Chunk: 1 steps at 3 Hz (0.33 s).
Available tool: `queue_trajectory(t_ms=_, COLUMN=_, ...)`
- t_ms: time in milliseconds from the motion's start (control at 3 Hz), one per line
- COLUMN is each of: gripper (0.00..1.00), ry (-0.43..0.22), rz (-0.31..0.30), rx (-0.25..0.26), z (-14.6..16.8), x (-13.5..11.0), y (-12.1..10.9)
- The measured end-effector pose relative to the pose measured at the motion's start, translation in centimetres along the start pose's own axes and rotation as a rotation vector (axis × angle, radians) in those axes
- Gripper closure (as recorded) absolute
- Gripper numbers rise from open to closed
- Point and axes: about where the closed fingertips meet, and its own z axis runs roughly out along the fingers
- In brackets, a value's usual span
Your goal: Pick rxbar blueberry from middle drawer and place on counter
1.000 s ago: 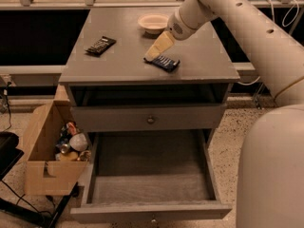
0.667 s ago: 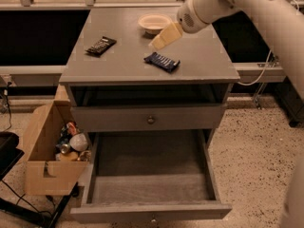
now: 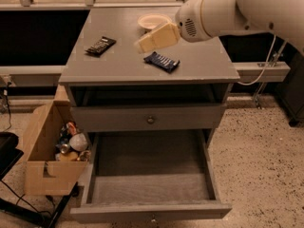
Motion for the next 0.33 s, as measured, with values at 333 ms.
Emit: queue_trajectory(t_ms=333, gripper=0.0, ry=-0.03, rz=0.032, rx=0.025, z=-0.34, x=2.07, y=1.16)
